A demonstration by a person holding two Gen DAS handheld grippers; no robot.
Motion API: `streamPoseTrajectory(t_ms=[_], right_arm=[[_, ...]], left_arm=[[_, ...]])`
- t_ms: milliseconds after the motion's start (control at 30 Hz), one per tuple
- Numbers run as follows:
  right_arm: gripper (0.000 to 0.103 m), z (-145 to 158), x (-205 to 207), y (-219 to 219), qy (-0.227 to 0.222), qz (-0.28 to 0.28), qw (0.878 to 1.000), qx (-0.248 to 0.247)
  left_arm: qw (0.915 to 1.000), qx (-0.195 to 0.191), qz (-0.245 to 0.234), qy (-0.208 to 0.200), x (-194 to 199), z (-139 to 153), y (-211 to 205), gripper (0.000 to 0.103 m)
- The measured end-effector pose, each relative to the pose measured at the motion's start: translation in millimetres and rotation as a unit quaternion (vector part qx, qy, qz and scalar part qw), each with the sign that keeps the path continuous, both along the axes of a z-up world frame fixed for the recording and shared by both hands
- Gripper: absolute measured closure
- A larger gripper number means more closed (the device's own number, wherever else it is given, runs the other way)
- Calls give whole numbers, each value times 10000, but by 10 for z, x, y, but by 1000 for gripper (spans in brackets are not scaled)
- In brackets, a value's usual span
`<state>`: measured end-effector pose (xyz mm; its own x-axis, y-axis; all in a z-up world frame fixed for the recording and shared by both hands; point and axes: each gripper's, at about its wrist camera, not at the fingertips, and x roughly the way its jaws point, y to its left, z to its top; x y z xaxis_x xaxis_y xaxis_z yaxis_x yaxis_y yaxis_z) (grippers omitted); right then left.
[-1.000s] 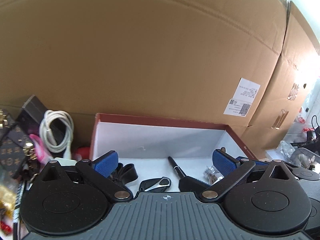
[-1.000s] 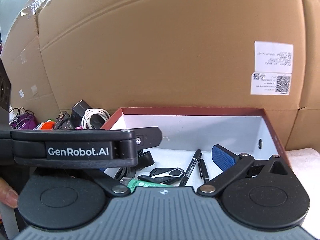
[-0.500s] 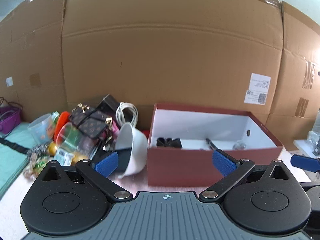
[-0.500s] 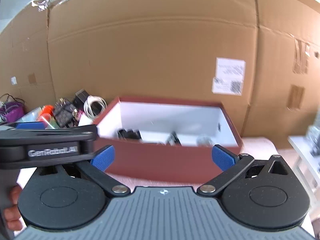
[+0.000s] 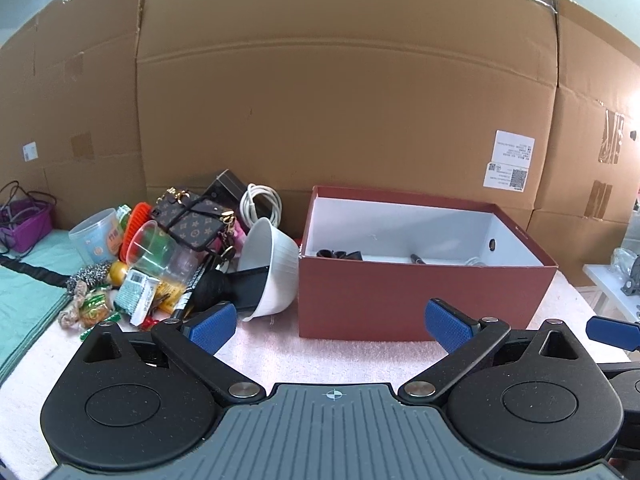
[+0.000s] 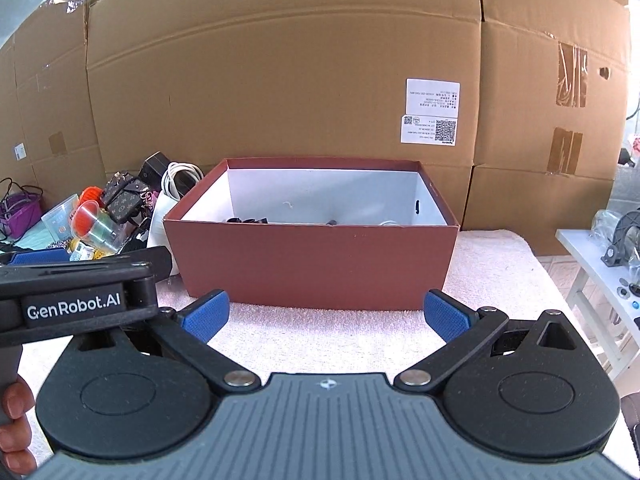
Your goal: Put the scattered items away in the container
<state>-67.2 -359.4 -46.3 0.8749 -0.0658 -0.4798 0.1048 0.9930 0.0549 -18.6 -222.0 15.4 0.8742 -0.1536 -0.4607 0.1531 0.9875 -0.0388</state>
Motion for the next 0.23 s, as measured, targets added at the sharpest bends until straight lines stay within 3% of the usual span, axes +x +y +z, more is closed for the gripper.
streamPoseTrajectory(t_ms=[233], right_arm=[[0,-25,46,-18,98,-41,9999,129]], left_arm=[[9999,70,-25,96,59,-11,-49,0]])
